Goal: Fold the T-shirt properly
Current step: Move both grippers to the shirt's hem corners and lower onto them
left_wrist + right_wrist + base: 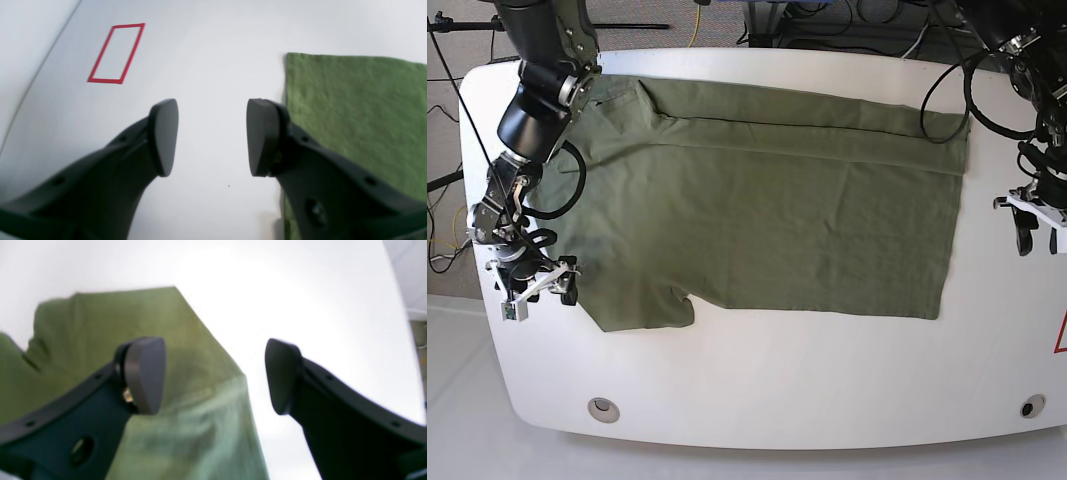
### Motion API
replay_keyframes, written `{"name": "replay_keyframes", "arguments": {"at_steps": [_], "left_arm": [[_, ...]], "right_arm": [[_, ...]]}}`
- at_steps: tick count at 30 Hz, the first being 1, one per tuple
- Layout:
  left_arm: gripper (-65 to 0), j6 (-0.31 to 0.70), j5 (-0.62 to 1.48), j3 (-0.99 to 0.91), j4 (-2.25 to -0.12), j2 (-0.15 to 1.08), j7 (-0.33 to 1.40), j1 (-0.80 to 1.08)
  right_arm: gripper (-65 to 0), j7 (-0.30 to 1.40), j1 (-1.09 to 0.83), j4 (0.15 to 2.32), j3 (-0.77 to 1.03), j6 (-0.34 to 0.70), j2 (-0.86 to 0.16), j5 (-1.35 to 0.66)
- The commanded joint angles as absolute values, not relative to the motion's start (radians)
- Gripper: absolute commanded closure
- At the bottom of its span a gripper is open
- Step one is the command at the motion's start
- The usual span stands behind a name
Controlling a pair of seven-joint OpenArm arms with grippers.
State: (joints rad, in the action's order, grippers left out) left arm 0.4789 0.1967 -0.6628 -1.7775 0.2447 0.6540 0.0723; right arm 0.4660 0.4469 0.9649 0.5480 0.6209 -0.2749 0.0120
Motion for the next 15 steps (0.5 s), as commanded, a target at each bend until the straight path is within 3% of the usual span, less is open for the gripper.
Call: {"name": "replay_keyframes", "arguments": {"at_steps": [1, 8, 15], "left_arm": [[-30.5, 0.473, 0.177, -0.667, -1.793, 0.260, 0.630, 0.068], [-30.5, 0.473, 0.134, -0.664, -1.791, 0.255, 0.627, 0.067], [-30.5, 0.473, 0.136, -0.662, -1.750, 0.255, 0.624, 0.061]], "right_arm": [[-45.2, 0.423, 0.503, 0.897, 0.549, 0.621, -0.306, 0.031], [-45.2, 0.303, 0.550, 0.690, 0.552, 0.624, -0.306, 0.177], [-44.0, 0.263, 0.542, 0.622, 0.553, 0.631, -0.303, 0.216]]}}
